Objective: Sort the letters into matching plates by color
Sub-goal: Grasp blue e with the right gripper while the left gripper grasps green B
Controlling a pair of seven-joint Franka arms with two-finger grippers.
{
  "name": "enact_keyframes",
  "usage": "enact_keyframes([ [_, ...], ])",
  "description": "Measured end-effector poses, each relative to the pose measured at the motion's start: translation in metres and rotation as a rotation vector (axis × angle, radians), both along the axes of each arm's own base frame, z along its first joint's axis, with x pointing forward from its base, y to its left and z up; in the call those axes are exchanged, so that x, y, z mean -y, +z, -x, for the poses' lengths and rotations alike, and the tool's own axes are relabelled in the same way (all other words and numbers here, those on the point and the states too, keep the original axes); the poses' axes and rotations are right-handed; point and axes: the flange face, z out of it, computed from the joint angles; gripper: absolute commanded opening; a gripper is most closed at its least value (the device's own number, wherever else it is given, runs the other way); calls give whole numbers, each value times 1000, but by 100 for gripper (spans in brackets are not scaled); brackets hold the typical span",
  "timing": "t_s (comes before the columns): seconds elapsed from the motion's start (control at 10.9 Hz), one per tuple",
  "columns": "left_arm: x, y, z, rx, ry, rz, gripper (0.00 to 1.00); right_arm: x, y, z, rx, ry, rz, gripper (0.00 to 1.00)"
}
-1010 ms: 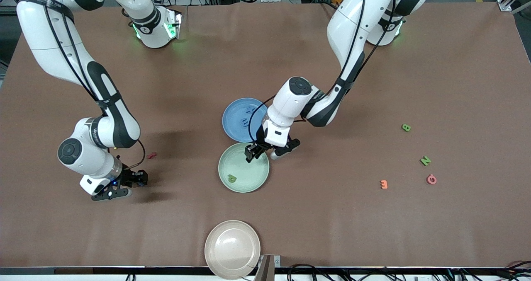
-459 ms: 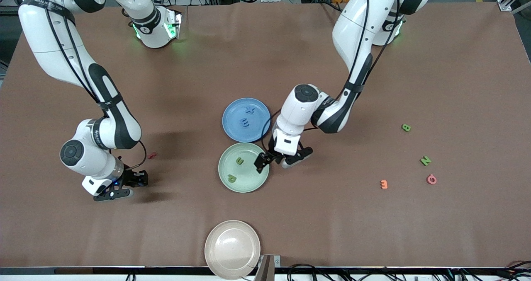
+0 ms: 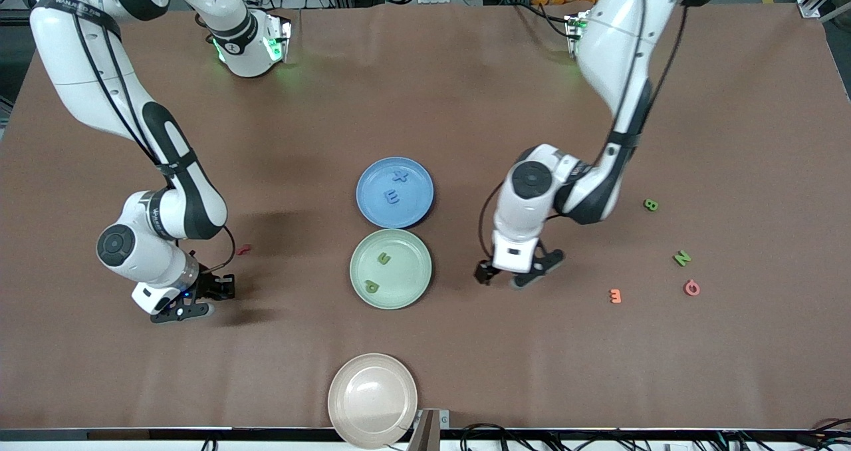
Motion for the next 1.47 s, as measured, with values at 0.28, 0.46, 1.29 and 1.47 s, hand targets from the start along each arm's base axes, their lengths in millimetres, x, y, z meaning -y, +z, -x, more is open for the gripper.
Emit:
enact_keyframes([
  [0.28, -52, 15, 39, -72, -5, -45, 100, -8, 2, -1, 2, -2, -6, 0],
  [0.46, -79, 13, 80, -120, -72, -78, 100, -31, 11, -1, -30, -22, -12, 0],
  [1.29, -318, -19, 135, -186, 136, -65, 100, -182, 77, 24, -89, -240, -52, 0],
  [1.47, -352, -30, 137, -210, 205, -60, 100, -230, 87, 47, -130, -297, -42, 0],
])
